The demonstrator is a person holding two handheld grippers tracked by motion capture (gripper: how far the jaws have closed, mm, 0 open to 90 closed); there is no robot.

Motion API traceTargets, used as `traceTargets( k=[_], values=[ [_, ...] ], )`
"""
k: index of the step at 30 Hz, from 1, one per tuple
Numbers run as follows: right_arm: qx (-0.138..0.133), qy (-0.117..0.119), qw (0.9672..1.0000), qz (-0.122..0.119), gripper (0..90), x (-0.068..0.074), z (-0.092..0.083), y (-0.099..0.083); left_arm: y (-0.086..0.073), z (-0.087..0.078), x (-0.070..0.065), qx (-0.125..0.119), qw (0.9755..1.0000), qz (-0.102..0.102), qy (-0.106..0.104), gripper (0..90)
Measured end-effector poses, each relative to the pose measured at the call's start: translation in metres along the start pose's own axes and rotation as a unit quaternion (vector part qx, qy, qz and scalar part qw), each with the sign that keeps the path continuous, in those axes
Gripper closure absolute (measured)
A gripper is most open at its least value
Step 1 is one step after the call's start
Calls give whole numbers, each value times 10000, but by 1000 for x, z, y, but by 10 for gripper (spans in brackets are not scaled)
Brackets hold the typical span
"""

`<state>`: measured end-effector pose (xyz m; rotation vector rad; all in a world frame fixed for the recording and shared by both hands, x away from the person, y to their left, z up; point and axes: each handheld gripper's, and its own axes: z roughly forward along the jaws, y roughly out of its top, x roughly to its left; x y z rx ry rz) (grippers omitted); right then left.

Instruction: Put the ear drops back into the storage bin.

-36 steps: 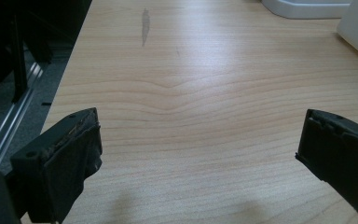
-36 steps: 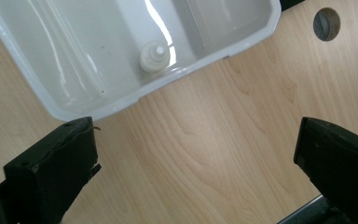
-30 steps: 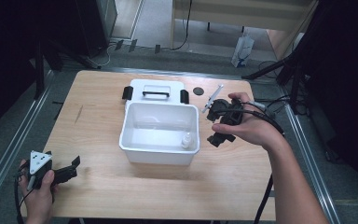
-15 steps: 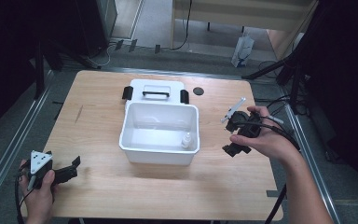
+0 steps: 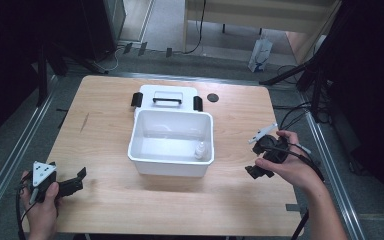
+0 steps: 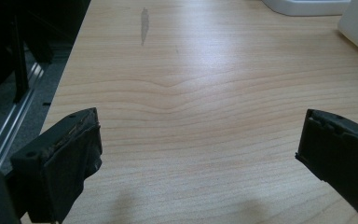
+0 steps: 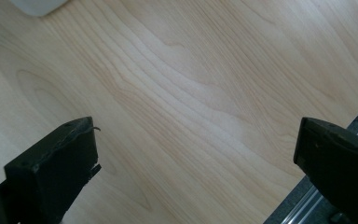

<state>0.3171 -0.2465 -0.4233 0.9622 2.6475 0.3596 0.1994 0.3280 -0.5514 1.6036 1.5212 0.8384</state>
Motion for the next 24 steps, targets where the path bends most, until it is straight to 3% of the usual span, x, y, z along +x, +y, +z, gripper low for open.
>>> traceTargets(
  k=[2, 3, 5, 7, 9, 10, 12, 13, 15, 16, 17, 18, 20, 21, 23, 24],
  values=[
    [-128, -79, 9996, 241, 0, 0, 7, -10, 0, 0, 0, -4, 10000, -10, -3, 3],
    [-317, -141, 9989, 321, 0, 1, 12, -18, 0, 0, 0, -2, 10000, -9, -6, 3],
    [-425, -115, 9983, 382, 0, 2, 15, -23, 0, 0, 0, -2, 10000, -14, -5, 3],
    [-709, -282, 9948, 678, 0, 6, 25, -37, 0, 0, 0, 4, 10000, -4, 5, 3],
    [-778, -378, 9932, 785, 0, 7, 28, -42, 0, 0, 0, 2, 10000, 5, 12, 3],
    [-865, -404, 9898, 1059, 0, 8, 34, -51, 0, 0, 0, 4, 10000, 8, 13, 3],
    [-1063, -342, 9857, 1263, 0, 10, 39, -61, 0, 0, 0, 5, 10000, 9, 21, 3],
    [-1200, -352, 9815, 1450, 0, 12, 44, -69, 0, 0, -1, 6, 10000, 9, 31, 3],
    [-1270, -372, 9796, 1510, 0, 13, 46, -73, 0, 0, -1, 8, 10000, 10, 40, 3],
    [-1462, -429, 9738, 1686, 0, 16, 53, -85, 0, 0, -1, 9, 10000, 13, 45, 3],
    [-1462, -429, 9738, 1686, 0, 16, 53, -85, 0, 0, -1, 9, 10000, 13, 45, 3],
    [-1541, -549, 9710, 1741, 0, 19, 55, -90, 0, 0, -1, 20, 10000, -5, 52, 3],
    [-1734, -715, 9623, 1968, 0, 23, 58, -98, 1, 1, 0, 29, 9999, -113, -93, 3],
    [-1946, -758, 9555, 2085, 0, 27, 63, -107, 1, 1, 0, 34, 9998, -163, -135, 3],
    [-1974, -767, 9539, 2126, 0, 28, 64, -109, 1, 2, 1, 35, 9997, -177, -137, 3],
    [-2081, -761, 9493, 2228, 0, 30, 68, -114, 1, 2, 1, 37, 9997, -178, -141, 3]
  ],
)
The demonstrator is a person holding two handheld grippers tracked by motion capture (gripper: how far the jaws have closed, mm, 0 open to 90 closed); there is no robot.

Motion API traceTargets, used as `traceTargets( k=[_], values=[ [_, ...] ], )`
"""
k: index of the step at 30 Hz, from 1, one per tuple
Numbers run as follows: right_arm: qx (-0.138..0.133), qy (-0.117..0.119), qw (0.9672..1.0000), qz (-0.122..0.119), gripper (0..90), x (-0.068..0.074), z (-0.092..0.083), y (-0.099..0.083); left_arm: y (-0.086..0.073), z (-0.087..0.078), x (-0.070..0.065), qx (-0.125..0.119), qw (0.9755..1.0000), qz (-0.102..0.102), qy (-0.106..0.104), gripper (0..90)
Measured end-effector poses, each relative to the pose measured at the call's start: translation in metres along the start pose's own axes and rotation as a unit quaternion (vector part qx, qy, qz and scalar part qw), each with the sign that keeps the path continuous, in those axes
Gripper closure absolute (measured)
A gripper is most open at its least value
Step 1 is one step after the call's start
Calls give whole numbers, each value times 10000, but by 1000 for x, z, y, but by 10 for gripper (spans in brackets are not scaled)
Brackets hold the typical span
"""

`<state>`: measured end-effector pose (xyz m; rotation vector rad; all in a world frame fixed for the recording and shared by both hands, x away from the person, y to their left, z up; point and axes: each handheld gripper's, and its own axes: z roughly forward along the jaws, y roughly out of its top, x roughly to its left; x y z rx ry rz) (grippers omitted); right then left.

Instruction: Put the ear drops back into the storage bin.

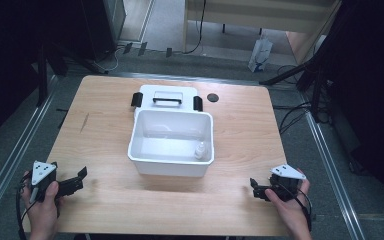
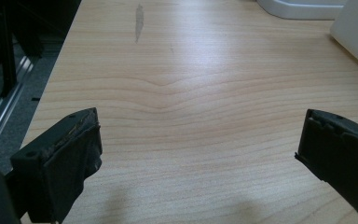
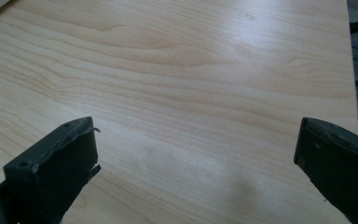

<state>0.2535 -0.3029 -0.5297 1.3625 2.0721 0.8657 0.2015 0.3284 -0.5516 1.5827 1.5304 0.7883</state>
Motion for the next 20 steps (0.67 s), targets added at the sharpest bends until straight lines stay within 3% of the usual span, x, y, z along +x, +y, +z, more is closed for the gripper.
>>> traceTargets(
  k=[1, 2, 3, 7, 9, 13, 20],
  values=[
    [-248, -33, 9996, 156, 0, -1, 2, -11, 0, 0, 0, -1, 10000, -3, 0, 3],
    [-248, -33, 9996, 156, 0, -1, 2, -11, 0, 0, 0, -2, 10000, -2, -3, 3],
    [-493, 8, 9982, 355, 0, -2, 2, -20, 0, 0, 0, -1, 10000, 10, -5, 3],
    [-664, -22, 9966, 494, 0, -5, -3, -19, 0, 1, -2, 18, 10000, 98, 0, 3],
    [-777, -6, 9932, 863, 0, -7, -4, -27, 0, 0, -4, 33, 9998, 216, -2, 3],
    [-892, 55, 9929, 782, 0, -6, -7, -30, 0, 0, -7, 82, 9995, 308, 52, 3],
    [-726, -19, 9940, 821, 0, -7, -4, -28, -1, 0, -6, 78, 9996, 260, 91, 3]
  ],
)
